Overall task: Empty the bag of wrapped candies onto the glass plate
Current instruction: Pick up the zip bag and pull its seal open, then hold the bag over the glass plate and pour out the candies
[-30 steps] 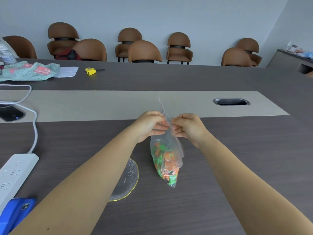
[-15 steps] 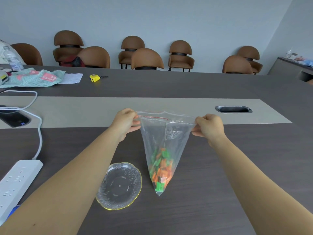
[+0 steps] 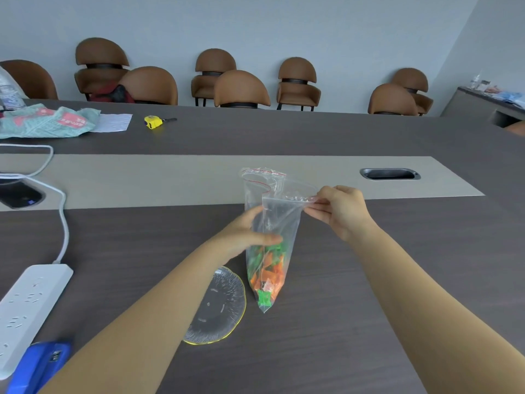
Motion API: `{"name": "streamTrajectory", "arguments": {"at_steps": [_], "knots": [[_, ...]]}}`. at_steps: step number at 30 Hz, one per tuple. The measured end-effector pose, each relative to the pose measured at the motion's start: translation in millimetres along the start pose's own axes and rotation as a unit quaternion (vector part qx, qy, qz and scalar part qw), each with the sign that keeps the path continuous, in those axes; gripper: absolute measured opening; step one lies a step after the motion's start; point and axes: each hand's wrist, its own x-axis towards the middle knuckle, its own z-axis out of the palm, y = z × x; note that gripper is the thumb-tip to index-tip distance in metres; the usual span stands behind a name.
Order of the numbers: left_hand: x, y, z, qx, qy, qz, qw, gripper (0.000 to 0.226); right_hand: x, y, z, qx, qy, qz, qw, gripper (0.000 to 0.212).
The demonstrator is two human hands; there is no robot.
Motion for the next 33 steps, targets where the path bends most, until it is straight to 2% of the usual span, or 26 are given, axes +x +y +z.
{"name": "streamTrajectory", "arguments": {"at_steps": [2, 3, 6, 8, 12, 15, 18, 20, 22, 24, 26, 28, 32, 33], "knots": [[0, -5, 7, 0.051, 0.005, 0.011, 0.999, 0.083, -3, 1, 4, 0.008, 0.002, -0.002, 1.000, 0.021], [2, -7, 7, 0.054, 0.030, 0.027, 0.998, 0.073, -5, 2, 6, 0.008, 0.002, -0.004, 1.000, 0.020], [3, -3, 7, -0.002, 0.088, 0.051, 0.995, 0.033, -11, 5, 7, -0.009, 0.006, -0.019, 1.000, 0.021], [0, 0, 4, -0.071, 0.060, 0.033, 0.995, 0.022, -16, 7, 6, -0.020, 0.003, -0.035, 0.999, 0.022], [-1, -9, -9, -0.168, 0.034, 0.002, 0.985, 0.021, -25, 17, -1, -0.034, -0.017, -0.053, 0.998, 0.018], [-1, -18, -17, -0.207, 0.045, -0.006, 0.977, 0.020, -22, 41, -5, -0.097, 0.012, -0.041, 0.994, 0.009], [-3, -26, -23, -0.221, 0.042, -0.019, 0.974, 0.020, -11, 67, -9, -0.225, 0.021, 0.003, 0.974, 0.056], [-3, -29, -27, -0.216, 0.048, -0.019, 0.975, 0.020, -3, 79, -7, -0.260, -0.027, 0.038, 0.964, 0.071], [-4, -33, -31, -0.208, 0.054, -0.013, 0.977, 0.017, 4, 88, -1, -0.269, -0.059, 0.059, 0.959, 0.057], [-6, -42, -33, -0.187, 0.064, -0.011, 0.980, 0.015, 8, 94, 7, -0.289, -0.033, 0.051, 0.955, 0.036], [-10, -55, -29, -0.125, 0.073, -0.024, 0.989, 0.037, 12, 99, 8, -0.317, -0.012, 0.034, 0.948, 0.031], [-15, -69, -19, -0.056, 0.073, -0.047, 0.995, 0.043, 12, 102, 5, -0.328, -0.017, 0.012, 0.945, 0.021], [-22, -79, 7, -0.026, 0.097, -0.058, 0.993, 0.014, 10, 108, -4, -0.360, -0.016, -0.046, 0.932, 0.026], [-23, -80, 11, -0.022, 0.108, -0.056, 0.992, 0.013, 7, 108, -7, -0.364, -0.020, -0.058, 0.929, 0.024]]}}
